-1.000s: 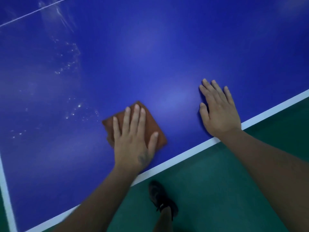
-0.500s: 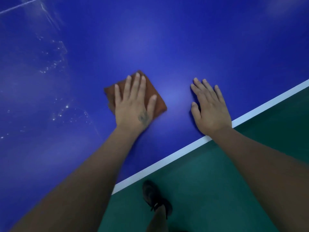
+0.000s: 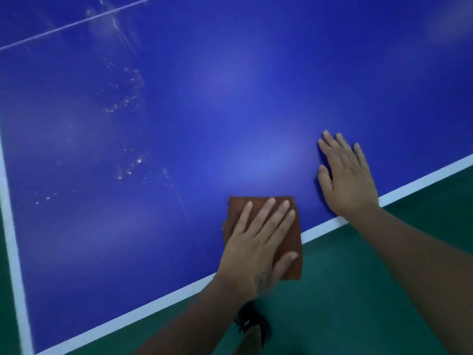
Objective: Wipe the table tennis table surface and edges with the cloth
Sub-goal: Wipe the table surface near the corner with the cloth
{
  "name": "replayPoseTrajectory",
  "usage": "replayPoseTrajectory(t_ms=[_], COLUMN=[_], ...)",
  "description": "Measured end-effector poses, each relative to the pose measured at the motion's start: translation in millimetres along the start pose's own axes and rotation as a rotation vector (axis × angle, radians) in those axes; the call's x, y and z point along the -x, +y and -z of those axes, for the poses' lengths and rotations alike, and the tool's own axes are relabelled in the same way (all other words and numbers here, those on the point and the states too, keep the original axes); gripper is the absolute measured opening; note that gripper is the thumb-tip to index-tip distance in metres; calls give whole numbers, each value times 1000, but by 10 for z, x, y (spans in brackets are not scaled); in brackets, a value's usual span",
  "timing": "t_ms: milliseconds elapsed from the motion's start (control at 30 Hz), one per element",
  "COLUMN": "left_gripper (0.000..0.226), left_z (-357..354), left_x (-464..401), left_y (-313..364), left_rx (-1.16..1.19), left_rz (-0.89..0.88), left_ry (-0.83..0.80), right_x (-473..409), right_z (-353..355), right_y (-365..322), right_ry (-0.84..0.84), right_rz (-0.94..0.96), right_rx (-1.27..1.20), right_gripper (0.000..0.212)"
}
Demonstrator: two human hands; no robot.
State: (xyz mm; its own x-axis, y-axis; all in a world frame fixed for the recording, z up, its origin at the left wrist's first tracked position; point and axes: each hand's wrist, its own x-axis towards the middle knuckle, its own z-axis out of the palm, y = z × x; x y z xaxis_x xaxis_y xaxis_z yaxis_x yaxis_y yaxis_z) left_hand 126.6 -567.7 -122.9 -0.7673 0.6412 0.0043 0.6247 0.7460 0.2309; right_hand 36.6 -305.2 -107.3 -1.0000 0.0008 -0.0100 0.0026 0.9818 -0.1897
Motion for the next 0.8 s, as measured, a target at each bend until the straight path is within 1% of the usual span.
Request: replayPoseTrajectory(t_ms=[133,300,467,667,800], left_gripper=[70,68,70,69,68], left_z=[73,182,299,414,538], left_x=[-79,-446,-801,-1243,-1687], left_y=[-270,-783,-1319,-1784,-2143], left_rx=[-7,-5,-35,-52,-82], left_rz=[76,225,387,430,429], left_ry=[46,162,183,209,158], right_x=[5,-222,-696,-1509,-2253], right_z=[-6,-26,-93,-124,-145], right_y=[-223,-740,-1147,-1370,-1395], right_ry=[11,16,-7,-14,-8], right_rz=[-50,125,203,253,255], right_rx=[1,-7,-49,-84,-104], right_gripper=[61,57,57,55,51])
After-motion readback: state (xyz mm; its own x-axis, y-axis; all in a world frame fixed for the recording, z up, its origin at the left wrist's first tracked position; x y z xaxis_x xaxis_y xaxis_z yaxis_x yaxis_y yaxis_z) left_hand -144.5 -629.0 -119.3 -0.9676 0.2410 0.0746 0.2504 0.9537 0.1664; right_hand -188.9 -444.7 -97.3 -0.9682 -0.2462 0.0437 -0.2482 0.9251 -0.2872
